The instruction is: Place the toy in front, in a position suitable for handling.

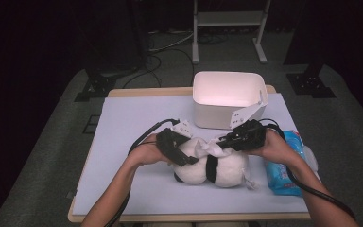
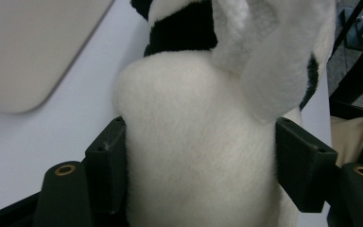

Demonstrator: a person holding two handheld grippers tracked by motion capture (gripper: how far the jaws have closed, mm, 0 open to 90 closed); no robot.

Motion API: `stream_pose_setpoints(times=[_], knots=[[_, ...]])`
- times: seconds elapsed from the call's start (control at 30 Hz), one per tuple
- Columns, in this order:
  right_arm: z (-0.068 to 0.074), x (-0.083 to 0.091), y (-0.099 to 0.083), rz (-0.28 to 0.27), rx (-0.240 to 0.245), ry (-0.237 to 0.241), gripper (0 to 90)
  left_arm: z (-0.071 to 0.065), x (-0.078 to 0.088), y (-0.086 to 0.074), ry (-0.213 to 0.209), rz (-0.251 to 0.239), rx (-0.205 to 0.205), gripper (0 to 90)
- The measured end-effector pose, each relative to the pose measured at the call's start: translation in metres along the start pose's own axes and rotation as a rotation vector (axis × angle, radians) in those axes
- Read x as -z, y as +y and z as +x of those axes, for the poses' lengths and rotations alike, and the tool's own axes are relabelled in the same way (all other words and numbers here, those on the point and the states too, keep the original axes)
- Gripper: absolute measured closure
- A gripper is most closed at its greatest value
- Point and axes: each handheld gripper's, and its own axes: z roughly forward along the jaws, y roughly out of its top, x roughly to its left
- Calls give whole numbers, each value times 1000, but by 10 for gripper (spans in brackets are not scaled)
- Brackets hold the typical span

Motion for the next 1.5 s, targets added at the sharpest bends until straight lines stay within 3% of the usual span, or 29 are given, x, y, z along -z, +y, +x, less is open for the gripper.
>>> stream_pose_setpoints(times=[0.17,0.27,0.67,1.0,1.5], knots=[[5,-6,-5,9,7,25,816,-3,-3,-11,-29,-7,34,253],[8,-5,-7,5,14,30,816,-6,-2,-15,-31,-12,30,252],[13,14,-21,12,4,15,814,-13,1,-22,-34,-41,46,255],[16,16,-30,13,-8,25,815,-15,2,-21,-45,-28,42,253],[26,17,-39,-2,-2,46,816,-3,2,-9,-98,16,61,102]])
